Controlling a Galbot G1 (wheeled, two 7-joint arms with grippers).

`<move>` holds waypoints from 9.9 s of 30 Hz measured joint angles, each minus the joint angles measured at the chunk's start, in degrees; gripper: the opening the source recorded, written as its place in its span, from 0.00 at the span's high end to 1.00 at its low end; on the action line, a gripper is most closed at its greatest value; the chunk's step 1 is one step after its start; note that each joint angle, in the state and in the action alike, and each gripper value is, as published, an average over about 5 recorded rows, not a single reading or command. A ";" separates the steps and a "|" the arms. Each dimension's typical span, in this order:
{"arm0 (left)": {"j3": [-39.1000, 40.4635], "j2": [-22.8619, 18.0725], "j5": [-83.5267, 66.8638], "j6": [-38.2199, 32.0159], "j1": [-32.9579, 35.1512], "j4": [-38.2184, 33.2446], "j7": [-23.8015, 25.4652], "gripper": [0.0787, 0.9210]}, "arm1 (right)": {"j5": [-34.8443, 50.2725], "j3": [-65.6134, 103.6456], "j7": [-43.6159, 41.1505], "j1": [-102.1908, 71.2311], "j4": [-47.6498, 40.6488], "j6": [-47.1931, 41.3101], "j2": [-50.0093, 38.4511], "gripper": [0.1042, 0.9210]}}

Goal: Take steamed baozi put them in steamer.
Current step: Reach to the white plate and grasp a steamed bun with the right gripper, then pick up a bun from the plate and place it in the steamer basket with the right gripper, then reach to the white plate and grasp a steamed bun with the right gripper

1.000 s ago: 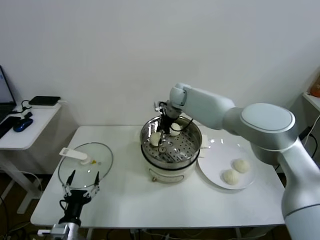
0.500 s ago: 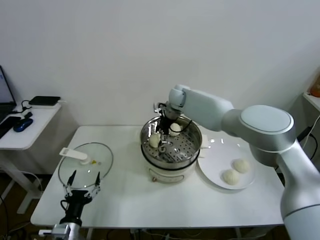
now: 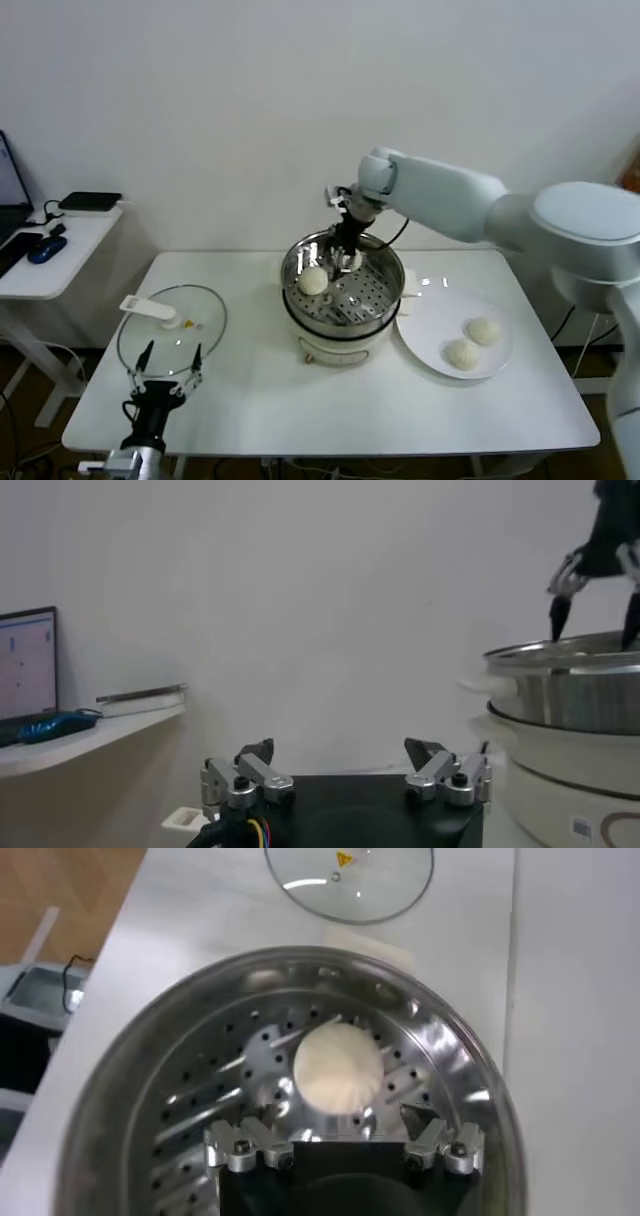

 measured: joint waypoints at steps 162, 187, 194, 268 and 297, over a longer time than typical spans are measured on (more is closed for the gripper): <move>-0.36 -0.26 3.65 1.42 1.93 -1.17 0.06 0.12 | -71.44 25.53 -6.82 -13.20 34.08 38.83 -10.54 0.32; 0.35 -0.41 4.09 1.70 1.55 -0.23 0.07 0.12 | -73.68 25.01 -7.13 -17.32 34.81 39.71 -10.96 0.32; 0.33 -0.43 4.15 1.77 1.56 -0.23 0.08 0.12 | -74.52 25.43 -7.10 -18.12 34.72 40.27 -11.15 0.32; 2.90 0.79 4.34 2.91 1.23 -3.17 0.13 0.12 | -29.57 17.39 -1.81 -10.68 13.41 4.23 -37.52 0.12; 2.38 0.37 4.86 3.15 1.39 -1.78 0.15 0.12 | -42.78 36.64 -1.12 -34.35 -3.79 4.29 -29.41 0.12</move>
